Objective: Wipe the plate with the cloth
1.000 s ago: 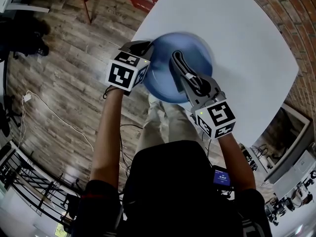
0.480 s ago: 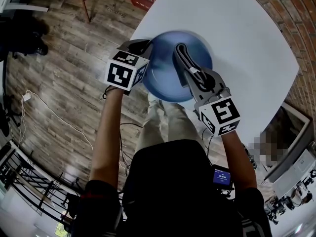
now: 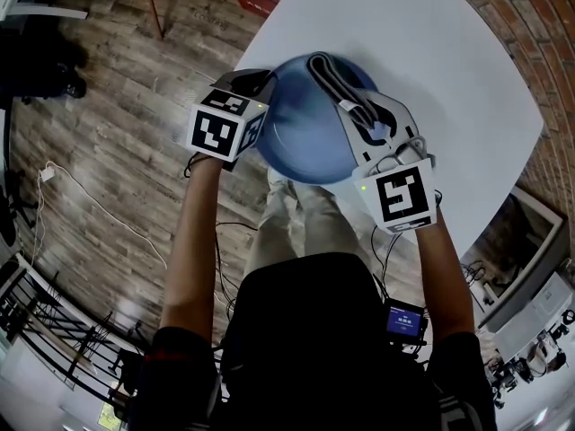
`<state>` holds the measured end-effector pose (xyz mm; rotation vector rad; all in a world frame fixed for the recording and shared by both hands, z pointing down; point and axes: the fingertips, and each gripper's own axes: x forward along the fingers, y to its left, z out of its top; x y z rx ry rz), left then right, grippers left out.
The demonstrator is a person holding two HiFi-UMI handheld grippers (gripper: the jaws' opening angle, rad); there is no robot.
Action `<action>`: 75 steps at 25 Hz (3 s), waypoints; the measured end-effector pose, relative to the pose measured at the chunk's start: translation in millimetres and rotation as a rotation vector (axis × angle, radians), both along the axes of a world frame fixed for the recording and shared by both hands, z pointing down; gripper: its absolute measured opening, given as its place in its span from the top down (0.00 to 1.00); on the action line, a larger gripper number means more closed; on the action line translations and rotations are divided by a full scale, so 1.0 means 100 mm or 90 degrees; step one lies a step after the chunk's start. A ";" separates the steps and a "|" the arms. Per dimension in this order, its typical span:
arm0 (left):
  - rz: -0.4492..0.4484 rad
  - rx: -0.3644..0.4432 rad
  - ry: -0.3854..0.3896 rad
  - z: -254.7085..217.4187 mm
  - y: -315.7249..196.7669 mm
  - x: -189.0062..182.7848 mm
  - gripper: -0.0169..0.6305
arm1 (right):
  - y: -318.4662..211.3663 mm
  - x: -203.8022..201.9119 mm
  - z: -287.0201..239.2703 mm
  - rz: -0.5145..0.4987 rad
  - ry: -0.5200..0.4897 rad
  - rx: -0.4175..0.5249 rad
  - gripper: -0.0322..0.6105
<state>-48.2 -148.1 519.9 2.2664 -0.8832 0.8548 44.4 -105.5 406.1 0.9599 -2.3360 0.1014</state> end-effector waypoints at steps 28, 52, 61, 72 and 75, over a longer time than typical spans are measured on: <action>0.016 -0.002 0.011 0.02 -0.01 -0.01 0.92 | 0.13 -0.53 0.86 -0.228 0.237 -0.006 0.87; 0.015 0.007 0.012 -0.01 0.00 0.00 0.92 | 0.08 -0.42 1.01 -0.174 0.226 -0.086 0.87; 0.005 0.010 0.019 0.01 0.00 -0.02 0.92 | 0.10 -0.26 1.04 -0.163 0.251 -0.108 0.87; 0.000 0.011 0.018 0.01 0.01 0.00 0.92 | 0.20 -0.04 1.05 -0.149 0.267 -0.131 0.87; -0.004 0.009 0.017 0.00 0.00 -0.01 0.92 | 0.23 -0.01 1.04 -0.144 0.270 -0.134 0.87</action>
